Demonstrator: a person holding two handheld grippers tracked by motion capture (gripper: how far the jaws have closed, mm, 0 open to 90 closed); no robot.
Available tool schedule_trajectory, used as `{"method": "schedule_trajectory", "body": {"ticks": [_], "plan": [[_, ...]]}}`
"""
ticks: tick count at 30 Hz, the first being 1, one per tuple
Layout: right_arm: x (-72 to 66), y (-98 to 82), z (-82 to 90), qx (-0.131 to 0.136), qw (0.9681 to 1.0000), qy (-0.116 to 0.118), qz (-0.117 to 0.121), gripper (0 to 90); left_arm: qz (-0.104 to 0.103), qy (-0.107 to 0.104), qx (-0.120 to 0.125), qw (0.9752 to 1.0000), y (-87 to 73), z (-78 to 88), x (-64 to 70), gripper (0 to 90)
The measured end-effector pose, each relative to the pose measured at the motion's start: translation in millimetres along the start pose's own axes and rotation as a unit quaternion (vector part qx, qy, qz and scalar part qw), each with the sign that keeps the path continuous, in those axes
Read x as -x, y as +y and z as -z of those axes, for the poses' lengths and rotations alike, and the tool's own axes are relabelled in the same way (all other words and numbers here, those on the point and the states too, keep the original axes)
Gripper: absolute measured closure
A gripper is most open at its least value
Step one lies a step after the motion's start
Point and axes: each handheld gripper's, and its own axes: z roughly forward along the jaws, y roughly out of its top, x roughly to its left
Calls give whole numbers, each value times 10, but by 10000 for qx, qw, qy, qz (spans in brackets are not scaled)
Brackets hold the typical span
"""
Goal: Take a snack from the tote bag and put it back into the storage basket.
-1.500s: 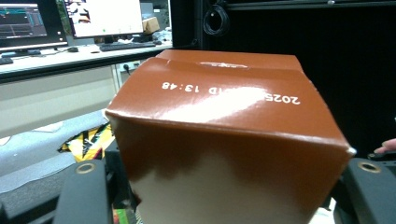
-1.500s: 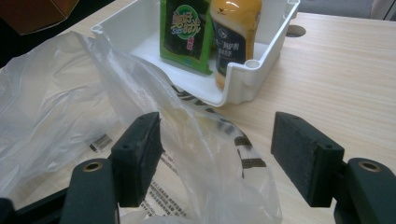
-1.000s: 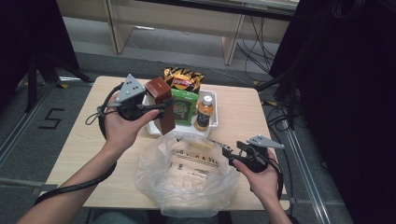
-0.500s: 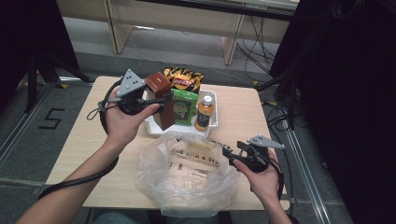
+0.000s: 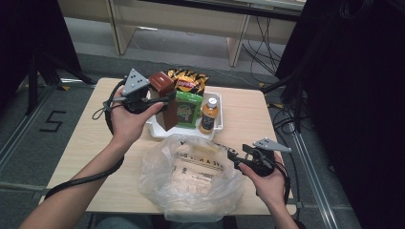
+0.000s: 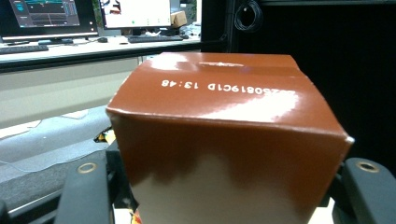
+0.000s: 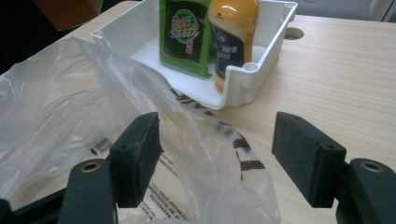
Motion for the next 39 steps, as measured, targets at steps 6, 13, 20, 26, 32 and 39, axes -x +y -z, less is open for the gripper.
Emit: {"method": "schedule_trajectory", "body": {"ticks": [6,13,20,26,32,39], "plan": [[-12,7,5,6,10000,-1,49,333,-202,63,35,9998,7,-67,-38,324],[-6,-3,-5,-6,10000,11,64,333,-176,145,3,9997,-20,-109,-73,326],[-8,-3,-6,17,10000,10,67,333,-173,215,-40,9996,-52,-148,-117,329],[-7,-1,-11,37,10000,36,74,332,-180,256,-83,9995,-86,-176,-142,331],[-20,-3,-7,-34,10000,10,9,332,-197,293,-112,9993,-113,-200,-160,334],[2,1,-3,3,9999,4,113,333,-218,326,-141,9991,-136,-239,-177,337]]}}
